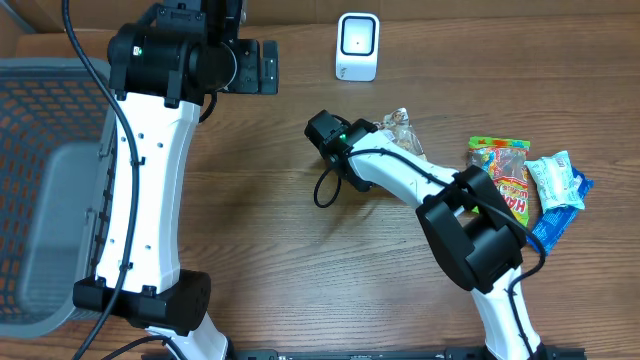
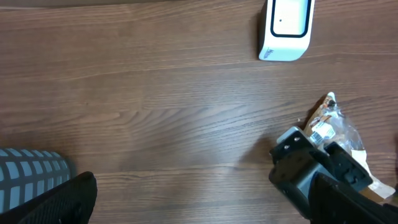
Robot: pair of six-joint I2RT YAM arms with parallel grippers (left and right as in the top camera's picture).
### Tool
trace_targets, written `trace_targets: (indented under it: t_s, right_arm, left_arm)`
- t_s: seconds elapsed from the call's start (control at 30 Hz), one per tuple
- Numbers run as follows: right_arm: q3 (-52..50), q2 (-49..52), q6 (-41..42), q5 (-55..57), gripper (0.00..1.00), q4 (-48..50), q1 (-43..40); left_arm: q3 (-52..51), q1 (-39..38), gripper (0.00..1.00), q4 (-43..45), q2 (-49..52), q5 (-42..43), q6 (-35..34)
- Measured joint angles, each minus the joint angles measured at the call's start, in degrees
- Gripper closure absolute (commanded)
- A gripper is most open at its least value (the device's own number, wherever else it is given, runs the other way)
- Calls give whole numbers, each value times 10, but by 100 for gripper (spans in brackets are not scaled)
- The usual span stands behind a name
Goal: Scan the item barcode
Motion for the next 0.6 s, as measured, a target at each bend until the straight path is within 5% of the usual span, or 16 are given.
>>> trace_targets:
  t_s: [0.1, 0.37, 0.6]
  right_arm:
    - [0, 8, 0, -3, 96, -14, -4]
    - [13, 17, 23, -12, 96, -86, -5]
    - [128, 21, 54, -161, 96, -179, -7]
  left_arm:
    - [0, 0, 0, 0, 0, 0, 0]
    - [0, 0, 0, 0, 0, 0, 0]
    - [0, 0, 0, 0, 0, 0, 0]
